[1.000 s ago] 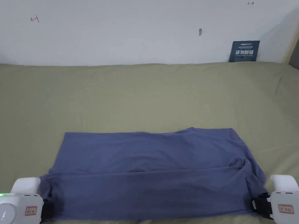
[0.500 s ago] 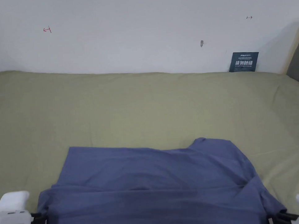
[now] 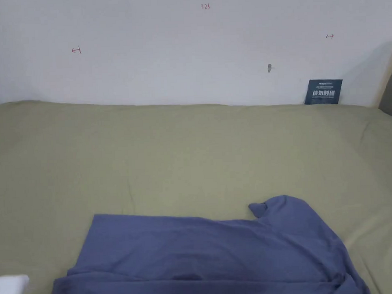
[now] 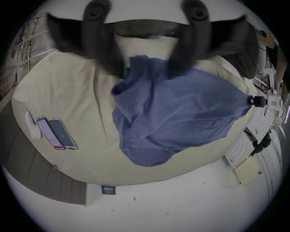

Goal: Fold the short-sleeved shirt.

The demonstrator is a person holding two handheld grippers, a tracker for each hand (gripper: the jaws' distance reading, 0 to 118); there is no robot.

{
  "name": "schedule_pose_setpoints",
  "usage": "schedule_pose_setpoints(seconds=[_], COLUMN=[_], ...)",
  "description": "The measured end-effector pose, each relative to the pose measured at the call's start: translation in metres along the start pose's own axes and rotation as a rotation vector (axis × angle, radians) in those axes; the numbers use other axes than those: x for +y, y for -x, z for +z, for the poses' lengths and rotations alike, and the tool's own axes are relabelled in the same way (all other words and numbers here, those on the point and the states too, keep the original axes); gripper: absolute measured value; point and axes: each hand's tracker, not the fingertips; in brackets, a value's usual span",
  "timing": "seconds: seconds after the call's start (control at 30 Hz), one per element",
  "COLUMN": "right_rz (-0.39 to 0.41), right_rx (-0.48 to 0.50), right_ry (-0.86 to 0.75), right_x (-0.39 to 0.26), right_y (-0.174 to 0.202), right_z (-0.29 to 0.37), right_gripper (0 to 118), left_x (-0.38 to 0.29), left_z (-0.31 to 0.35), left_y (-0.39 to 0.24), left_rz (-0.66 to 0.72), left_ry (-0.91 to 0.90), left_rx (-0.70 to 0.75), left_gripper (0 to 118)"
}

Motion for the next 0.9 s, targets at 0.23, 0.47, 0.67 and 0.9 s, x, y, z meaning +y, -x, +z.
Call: schedule_pose_setpoints(seconds=[0.23,0.47,0.67,0.9], right_rz=[0.004,0.045,0.041,0.040], right_rx=[-0.070,-0.078,-0.095,-0.132], right_ry=[-0.057,-0.034,0.020,0.042], right_x=[0.074,0.115,0.125,0.137], right_y=[0.000,0.002,-0.009,-0.028], right_z=[-0.045,-0.098,-0.133,-0.152], right_gripper=[0,0,0,0], left_x=[0.090,0.165,0.189,0.187], left_z=[-0.042,-0.148,-0.221,-0.205], left_y=[-0.018,-0.020,-0.029,-0.033], left_rz=[-0.006,-0.048,-0.129,-0.071], left_ry=[-0.002,0.034,0.115,0.118], left_rx=[-0.006,0.010,0.149,0.081], left_gripper=[0,50,111,47])
